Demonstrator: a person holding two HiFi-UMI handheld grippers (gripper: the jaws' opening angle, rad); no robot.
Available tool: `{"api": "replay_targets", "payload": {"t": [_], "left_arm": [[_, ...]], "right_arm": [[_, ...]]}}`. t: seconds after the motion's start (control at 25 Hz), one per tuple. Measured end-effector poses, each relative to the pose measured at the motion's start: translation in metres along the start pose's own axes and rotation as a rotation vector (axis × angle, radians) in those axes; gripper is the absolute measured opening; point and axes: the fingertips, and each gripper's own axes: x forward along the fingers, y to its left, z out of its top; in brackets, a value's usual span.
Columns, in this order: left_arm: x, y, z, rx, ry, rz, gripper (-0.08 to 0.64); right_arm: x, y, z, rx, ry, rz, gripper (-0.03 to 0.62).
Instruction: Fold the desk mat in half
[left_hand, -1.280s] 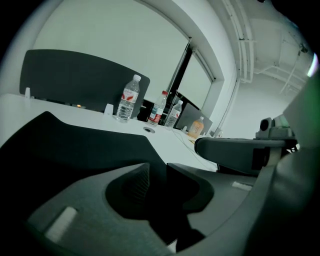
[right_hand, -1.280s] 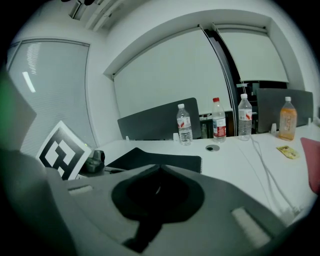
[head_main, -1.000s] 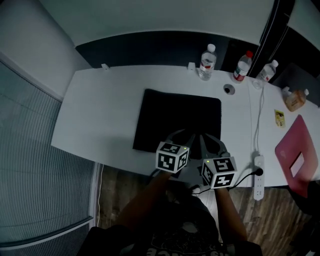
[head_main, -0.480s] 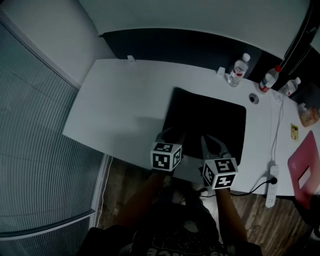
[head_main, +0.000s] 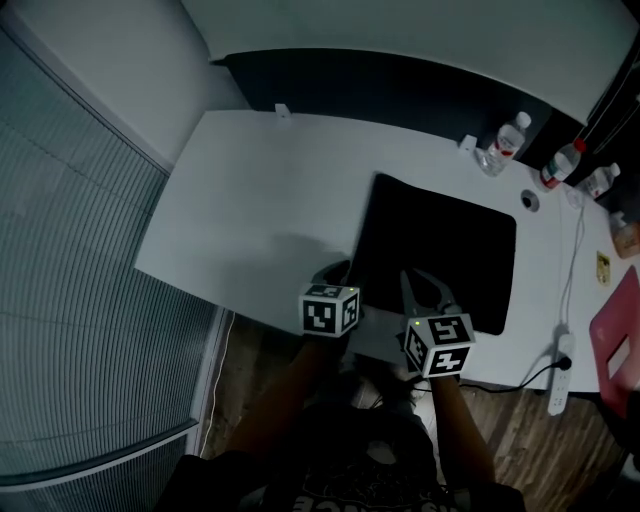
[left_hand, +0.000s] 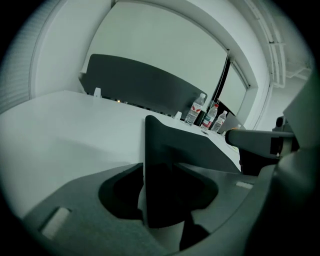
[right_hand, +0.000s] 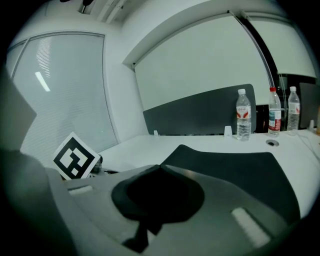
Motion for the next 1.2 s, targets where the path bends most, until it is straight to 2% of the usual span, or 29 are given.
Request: {"api": "replay_targets", "payload": {"t": [0.2, 0.32, 0.4, 0.76, 1.2], "left_arm": [[0.007, 0.005, -0.007, 0.048, 0.069, 0.002, 0.152], [0.004, 0.003, -0.001, 0.045, 0.056, -0.006, 0.044], [0.002, -0.004, 0.007, 0.043, 0.038, -0.021, 0.026], [-0.005, -0.072, 0.037, 0.094, -0.046, -0.127, 0.021], [0.013, -0.151, 0.052, 0.152, -0.071, -0.205, 0.021]], "right_arm": [[0.007, 0.003, -0.006, 0.012, 0.016, -0.021, 0.002], [0.008, 0.000, -0.009, 0.016, 0.021, -0.037, 0.003], [0.007, -0.005, -0.008, 0.018, 0.021, -0.049, 0.003], [-0.021, -0.034, -0.005, 0.032, 0.006, -0.088, 0.003], [-0.068, -0.085, 0.001, 0.065, -0.035, -0.153, 0.003]]}}
